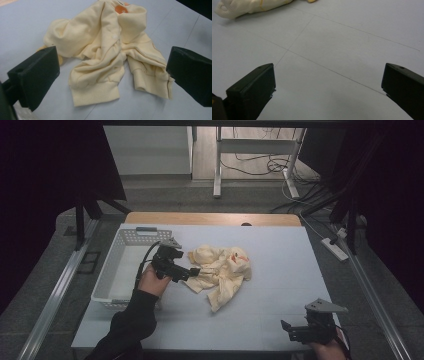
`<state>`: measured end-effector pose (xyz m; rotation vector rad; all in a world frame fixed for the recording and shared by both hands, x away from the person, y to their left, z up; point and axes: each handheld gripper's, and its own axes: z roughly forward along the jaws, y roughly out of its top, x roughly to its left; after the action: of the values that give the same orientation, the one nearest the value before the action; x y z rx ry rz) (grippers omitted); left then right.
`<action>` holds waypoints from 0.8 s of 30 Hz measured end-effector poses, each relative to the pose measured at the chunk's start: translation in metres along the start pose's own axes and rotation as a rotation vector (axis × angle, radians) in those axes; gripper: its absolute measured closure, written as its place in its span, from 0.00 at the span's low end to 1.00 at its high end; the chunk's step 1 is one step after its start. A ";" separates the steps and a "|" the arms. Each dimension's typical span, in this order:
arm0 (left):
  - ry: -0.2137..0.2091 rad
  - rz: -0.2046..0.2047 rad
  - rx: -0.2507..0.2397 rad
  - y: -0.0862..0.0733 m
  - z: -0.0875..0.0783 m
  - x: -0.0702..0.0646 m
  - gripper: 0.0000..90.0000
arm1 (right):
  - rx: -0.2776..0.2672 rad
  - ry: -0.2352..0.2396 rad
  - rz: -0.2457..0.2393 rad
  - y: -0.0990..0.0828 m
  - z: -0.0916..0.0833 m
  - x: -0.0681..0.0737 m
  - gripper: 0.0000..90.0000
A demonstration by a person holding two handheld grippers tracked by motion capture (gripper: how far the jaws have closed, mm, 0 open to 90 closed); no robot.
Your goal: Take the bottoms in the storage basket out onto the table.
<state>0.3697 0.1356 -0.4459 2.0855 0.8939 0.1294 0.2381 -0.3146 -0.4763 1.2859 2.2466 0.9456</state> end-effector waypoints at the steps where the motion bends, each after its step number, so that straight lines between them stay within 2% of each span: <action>1: 0.002 -0.002 0.001 -0.001 0.000 0.000 0.00 | -0.001 -0.002 0.001 0.000 0.000 0.000 0.00; 8: 0.004 -0.004 -0.002 -0.007 -0.004 0.000 0.00 | -0.002 -0.001 0.000 0.000 0.000 0.000 0.00; 14: 0.013 0.011 -0.015 -0.012 -0.009 -0.001 0.00 | 0.000 0.001 -0.003 0.000 -0.001 0.000 0.00; 24: 0.014 0.001 -0.031 -0.019 -0.018 -0.002 0.00 | -0.001 0.002 -0.005 0.000 -0.001 0.001 0.00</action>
<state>0.3507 0.1539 -0.4474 2.0591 0.8933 0.1572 0.2375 -0.3141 -0.4756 1.2787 2.2495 0.9467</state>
